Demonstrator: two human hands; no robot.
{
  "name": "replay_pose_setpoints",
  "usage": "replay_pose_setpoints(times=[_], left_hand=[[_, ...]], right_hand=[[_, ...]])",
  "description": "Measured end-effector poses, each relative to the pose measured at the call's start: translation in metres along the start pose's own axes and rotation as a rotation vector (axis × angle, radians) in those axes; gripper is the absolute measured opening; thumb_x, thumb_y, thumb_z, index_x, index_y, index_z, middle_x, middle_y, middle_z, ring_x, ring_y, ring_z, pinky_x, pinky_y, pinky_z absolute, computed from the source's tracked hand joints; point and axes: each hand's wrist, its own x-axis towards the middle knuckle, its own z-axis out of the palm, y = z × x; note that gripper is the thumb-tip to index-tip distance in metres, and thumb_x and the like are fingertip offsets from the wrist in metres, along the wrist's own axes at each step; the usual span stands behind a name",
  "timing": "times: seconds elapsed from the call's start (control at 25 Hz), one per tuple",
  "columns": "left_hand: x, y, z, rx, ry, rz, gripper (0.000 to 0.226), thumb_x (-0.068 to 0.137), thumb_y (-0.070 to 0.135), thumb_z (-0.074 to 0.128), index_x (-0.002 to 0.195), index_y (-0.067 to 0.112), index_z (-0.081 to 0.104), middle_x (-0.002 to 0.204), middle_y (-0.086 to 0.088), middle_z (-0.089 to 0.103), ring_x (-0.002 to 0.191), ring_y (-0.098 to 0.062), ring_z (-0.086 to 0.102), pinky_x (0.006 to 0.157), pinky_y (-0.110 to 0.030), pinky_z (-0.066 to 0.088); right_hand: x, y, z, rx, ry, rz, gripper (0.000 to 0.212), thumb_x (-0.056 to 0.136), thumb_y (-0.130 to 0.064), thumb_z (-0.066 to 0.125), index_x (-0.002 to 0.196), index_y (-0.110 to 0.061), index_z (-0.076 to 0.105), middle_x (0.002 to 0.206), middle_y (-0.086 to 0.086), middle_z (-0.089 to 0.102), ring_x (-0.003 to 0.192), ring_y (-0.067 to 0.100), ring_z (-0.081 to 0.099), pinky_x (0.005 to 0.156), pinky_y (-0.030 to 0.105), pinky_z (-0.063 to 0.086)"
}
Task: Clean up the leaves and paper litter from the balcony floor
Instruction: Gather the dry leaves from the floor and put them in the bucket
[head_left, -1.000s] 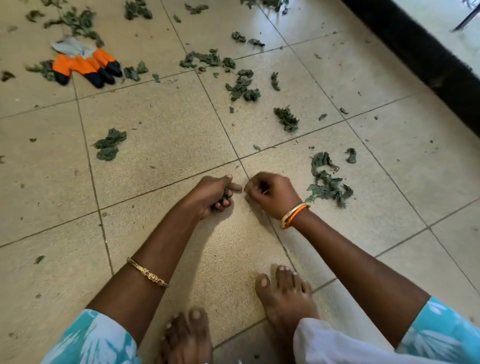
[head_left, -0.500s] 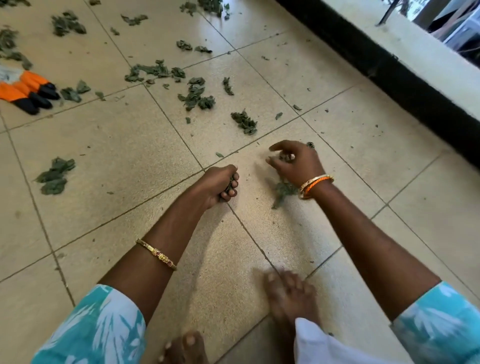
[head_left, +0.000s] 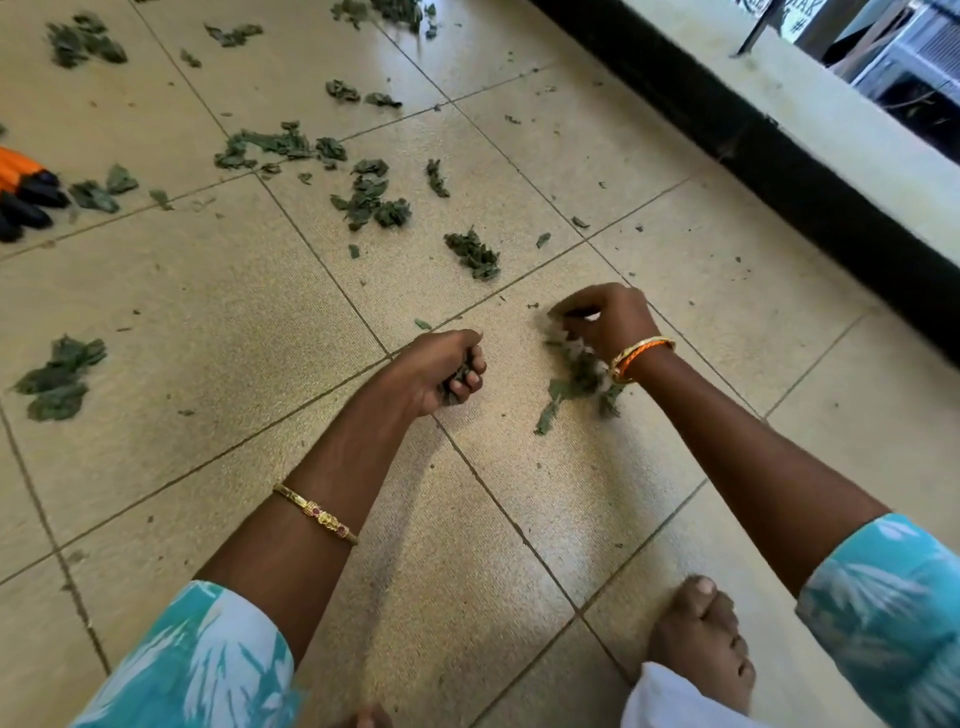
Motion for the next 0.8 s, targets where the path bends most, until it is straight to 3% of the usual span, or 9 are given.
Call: replay_pose_setpoints(times=[0.08,0.16,0.24,0.32,0.4,0.52,0.6,0.72,0.8], left_hand=[[-0.001,0.002,0.001,-0.048,-0.035,0.002,0.03,0.102,0.025,0.045,0.076,0.011,0.051,0.068,-0.002,0.058,0.037,-0.004,0.04,0.032,-0.013,0.027],[-0.002,0.004,0.007,-0.07,-0.074,0.009,0.028,0.103,0.022,0.041,0.09,0.004,0.057,0.084,-0.006,0.066,0.037,-0.002,0.04,0.033,-0.012,0.028],[-0.003,0.003,0.017,-0.073,-0.103,0.024,0.032,0.105,0.022,0.035,0.098,0.001,0.058,0.093,-0.008,0.067,0.037,-0.001,0.039,0.033,-0.011,0.028],[-0.001,-0.001,0.031,-0.098,-0.129,0.022,0.038,0.106,0.026,0.031,0.1,0.0,0.058,0.093,-0.011,0.068,0.038,-0.001,0.04,0.032,-0.01,0.027],[-0.001,-0.004,0.047,-0.155,-0.155,0.018,0.037,0.106,0.029,0.03,0.098,0.005,0.058,0.085,-0.01,0.063,0.039,-0.003,0.041,0.031,-0.012,0.027],[0.002,-0.005,0.059,-0.189,-0.108,0.054,0.036,0.105,0.025,0.028,0.082,0.011,0.052,0.054,0.0,0.053,0.035,-0.004,0.038,0.03,-0.012,0.024],[0.004,-0.005,0.06,-0.209,-0.036,0.06,0.042,0.104,0.035,0.031,0.08,0.008,0.051,0.051,-0.001,0.049,0.035,-0.006,0.038,0.031,-0.012,0.025],[0.009,-0.008,0.059,-0.053,0.092,0.122,0.039,0.101,0.038,0.041,0.075,0.011,0.05,0.056,0.0,0.043,0.036,-0.008,0.036,0.032,-0.014,0.024],[0.01,-0.007,0.059,0.002,0.174,0.142,0.035,0.099,0.03,0.045,0.068,0.015,0.046,0.052,0.003,0.04,0.034,-0.007,0.033,0.032,-0.016,0.022]], right_hand=[[0.003,-0.013,-0.016,0.372,0.094,0.138,0.018,0.079,-0.006,0.071,0.097,-0.004,0.072,0.09,0.008,0.072,0.071,0.008,0.065,0.07,0.011,0.051],[0.002,-0.026,-0.031,0.663,0.145,0.185,0.014,0.077,-0.005,0.072,0.091,-0.004,0.071,0.077,0.003,0.072,0.067,0.01,0.066,0.068,0.02,0.056],[-0.004,-0.036,-0.037,0.781,0.138,0.176,0.012,0.076,-0.002,0.072,0.086,-0.008,0.069,0.067,-0.005,0.071,0.066,0.01,0.069,0.064,0.025,0.058],[-0.018,-0.043,-0.029,0.859,0.142,0.219,0.021,0.076,0.002,0.071,0.09,-0.011,0.063,0.068,-0.001,0.071,0.067,0.013,0.07,0.06,0.026,0.057],[-0.036,-0.046,-0.01,0.751,0.163,0.174,0.02,0.078,0.0,0.07,0.09,-0.012,0.06,0.076,0.002,0.071,0.07,0.015,0.071,0.061,0.029,0.059],[-0.055,-0.037,0.016,0.309,0.165,-0.118,0.007,0.083,-0.008,0.066,0.089,-0.01,0.069,0.083,0.004,0.072,0.077,0.015,0.069,0.072,0.037,0.057],[-0.058,-0.031,0.017,0.152,0.063,-0.239,0.017,0.088,-0.012,0.058,0.099,-0.011,0.07,0.089,0.005,0.072,0.082,0.018,0.067,0.074,0.035,0.053],[-0.056,-0.025,0.006,0.21,-0.088,-0.313,0.022,0.091,-0.015,0.052,0.107,-0.013,0.068,0.097,0.002,0.071,0.087,0.014,0.066,0.077,0.026,0.052],[-0.041,-0.012,-0.005,0.319,0.018,-0.193,0.021,0.091,-0.017,0.055,0.108,-0.012,0.068,0.106,0.002,0.07,0.096,0.012,0.064,0.086,0.024,0.05]])
